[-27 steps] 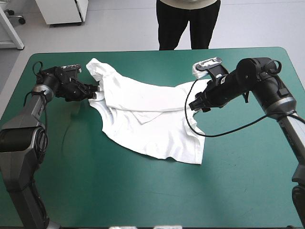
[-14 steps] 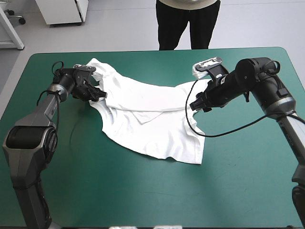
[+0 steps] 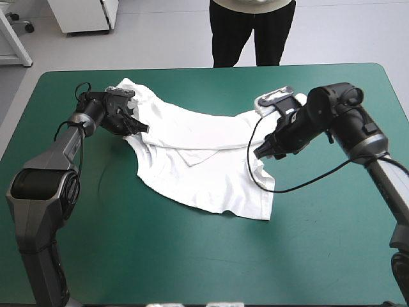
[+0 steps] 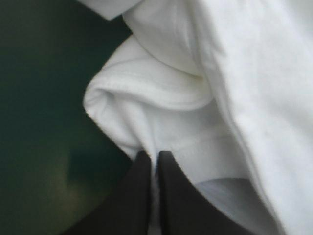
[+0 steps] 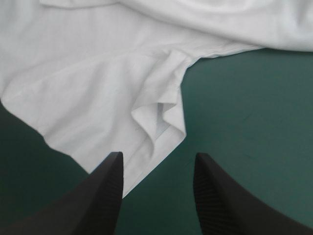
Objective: Fold the cloth
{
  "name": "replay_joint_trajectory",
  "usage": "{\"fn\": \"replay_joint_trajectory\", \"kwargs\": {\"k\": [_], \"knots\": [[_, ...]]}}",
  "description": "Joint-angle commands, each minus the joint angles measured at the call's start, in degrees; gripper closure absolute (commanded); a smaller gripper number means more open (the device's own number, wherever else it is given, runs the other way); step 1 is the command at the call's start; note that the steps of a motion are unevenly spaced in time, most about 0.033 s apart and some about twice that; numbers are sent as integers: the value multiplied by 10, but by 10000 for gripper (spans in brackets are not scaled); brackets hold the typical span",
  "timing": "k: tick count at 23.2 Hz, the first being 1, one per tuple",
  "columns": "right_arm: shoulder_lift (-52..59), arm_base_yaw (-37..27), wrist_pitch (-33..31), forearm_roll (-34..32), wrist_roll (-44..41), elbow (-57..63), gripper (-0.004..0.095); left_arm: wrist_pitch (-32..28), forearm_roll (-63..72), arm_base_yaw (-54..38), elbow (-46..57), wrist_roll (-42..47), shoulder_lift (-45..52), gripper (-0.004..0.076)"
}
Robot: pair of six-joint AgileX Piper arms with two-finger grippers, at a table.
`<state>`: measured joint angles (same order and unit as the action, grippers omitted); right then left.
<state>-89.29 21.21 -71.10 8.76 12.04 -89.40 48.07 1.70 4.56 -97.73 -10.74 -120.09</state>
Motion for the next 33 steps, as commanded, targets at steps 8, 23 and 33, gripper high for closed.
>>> {"fn": "replay_joint_trajectory", "kwargs": {"k": [8,23,33], "knots": [[20,236,72,-42,18,139,330,23,-13,-1,-5,-19,14,733],[-91,225,207,-128,-21,220,318,36,-13,-1,-5,-19,14,733],[-100,193,190,-107,-17,241,921,37,-17,-1,-5,-21,14,733]]}}
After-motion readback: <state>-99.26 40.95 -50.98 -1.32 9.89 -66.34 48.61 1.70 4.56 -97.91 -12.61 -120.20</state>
